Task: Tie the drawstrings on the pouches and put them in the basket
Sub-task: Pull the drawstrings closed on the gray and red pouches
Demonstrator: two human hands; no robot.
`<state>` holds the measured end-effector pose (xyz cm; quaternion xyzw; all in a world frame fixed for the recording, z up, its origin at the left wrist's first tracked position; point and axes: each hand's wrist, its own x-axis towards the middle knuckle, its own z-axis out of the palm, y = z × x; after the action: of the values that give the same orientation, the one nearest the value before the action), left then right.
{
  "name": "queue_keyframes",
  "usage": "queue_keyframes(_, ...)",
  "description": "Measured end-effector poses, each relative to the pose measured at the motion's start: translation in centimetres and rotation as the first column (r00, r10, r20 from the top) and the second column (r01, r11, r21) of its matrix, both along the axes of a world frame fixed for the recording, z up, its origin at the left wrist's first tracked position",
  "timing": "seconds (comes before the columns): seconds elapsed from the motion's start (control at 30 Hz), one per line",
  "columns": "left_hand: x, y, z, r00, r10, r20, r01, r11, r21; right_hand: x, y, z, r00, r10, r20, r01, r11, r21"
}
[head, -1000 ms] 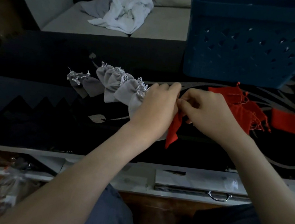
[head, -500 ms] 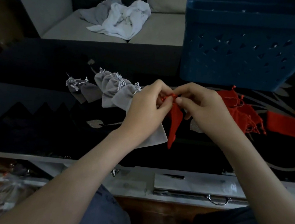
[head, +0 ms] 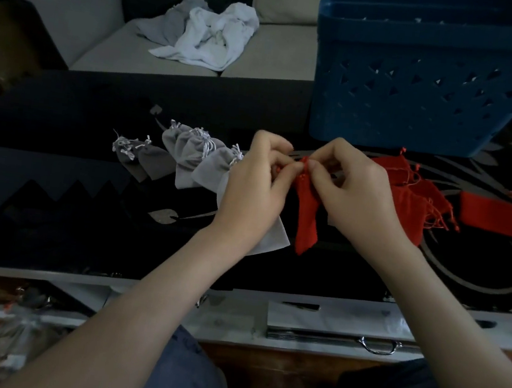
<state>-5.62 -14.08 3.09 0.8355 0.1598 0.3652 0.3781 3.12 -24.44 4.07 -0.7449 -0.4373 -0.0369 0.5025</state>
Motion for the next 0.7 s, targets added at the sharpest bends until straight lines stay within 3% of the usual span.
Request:
queue_keyframes(0.23,-0.2,0.1,-0.1,0.996,0.063,0.058,-0.072,0.984,0.161,-0.2,0.0,-0.1,0.999,0.03,-0.042,-0.03,1.0,0.005)
queue_keyframes(0.43,-0.2,0.3,0.0,0.99,0.138,-0.002,-0.136,0.977,0.162,0.3,0.1,-0.1,0.998,-0.017,-0.058,0.013,0.998,-0.056)
queue_keyframes(0.57,-0.1,0.3,0.0,0.988,0.153,-0.019,-0.148,0.976,0.162,0.6,0.5,-0.5,0.971,-0.016,-0.24,-0.008,0.995,-0.095)
queue_keyframes(0.7,0.0,0.0,-0.1,0.99,0.139,0.022,-0.141,0.98,0.138,0.8,0.8,-0.5,0.903,0.031,-0.429,-0.032,0.999,0.004)
